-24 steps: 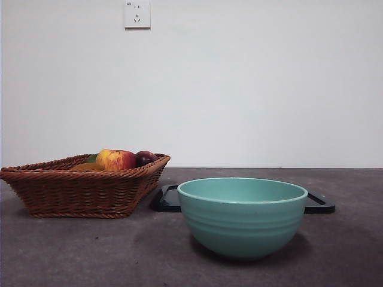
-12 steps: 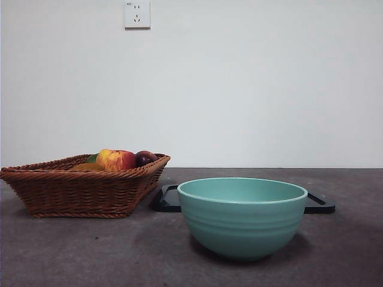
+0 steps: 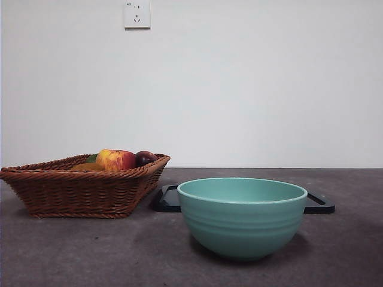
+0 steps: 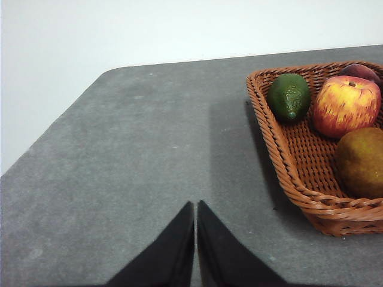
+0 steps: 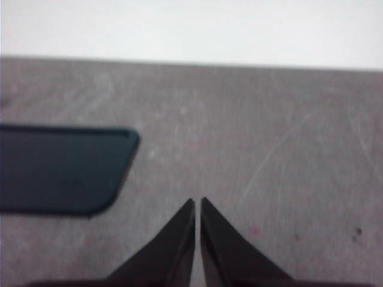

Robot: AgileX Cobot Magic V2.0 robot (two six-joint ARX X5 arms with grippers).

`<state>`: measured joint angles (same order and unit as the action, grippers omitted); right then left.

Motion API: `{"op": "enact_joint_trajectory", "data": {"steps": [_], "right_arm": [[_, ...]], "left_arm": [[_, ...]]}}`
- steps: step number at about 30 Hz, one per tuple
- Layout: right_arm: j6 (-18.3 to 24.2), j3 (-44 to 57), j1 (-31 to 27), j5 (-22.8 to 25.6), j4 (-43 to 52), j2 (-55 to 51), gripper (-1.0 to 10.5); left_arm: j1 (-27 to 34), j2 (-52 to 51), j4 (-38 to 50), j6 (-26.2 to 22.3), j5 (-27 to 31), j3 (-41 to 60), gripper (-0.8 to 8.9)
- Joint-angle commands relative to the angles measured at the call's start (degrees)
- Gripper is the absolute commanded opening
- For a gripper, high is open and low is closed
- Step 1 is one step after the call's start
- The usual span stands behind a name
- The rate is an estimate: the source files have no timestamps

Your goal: Pick up the wifruite, put it on the bowl, pick up the plate, put it on desk

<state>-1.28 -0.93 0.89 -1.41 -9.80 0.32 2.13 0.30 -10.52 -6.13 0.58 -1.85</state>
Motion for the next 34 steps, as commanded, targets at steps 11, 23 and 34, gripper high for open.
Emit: {"op": "enact_joint_trajectory", "data": {"steps": [11, 23, 34], "right_arm": [[0.0, 0.28, -0.33, 0.13, 0.74, -0.11, 0.1], [0.0, 0.26, -0.33, 0.13, 0.81, -0.11, 0.1], [0.0, 0.26, -0.33, 0.13, 0.81, -0.11, 0.1]], "left_arm": [[0.15, -0.13, -0.37, -0.28, 0.11, 1.18, 0.08], [0.15, -0.13, -0.37, -0.28, 0.11, 1.18, 0.08], [0.15, -0.13, -0.37, -0.28, 0.11, 1.18, 0.08]]}}
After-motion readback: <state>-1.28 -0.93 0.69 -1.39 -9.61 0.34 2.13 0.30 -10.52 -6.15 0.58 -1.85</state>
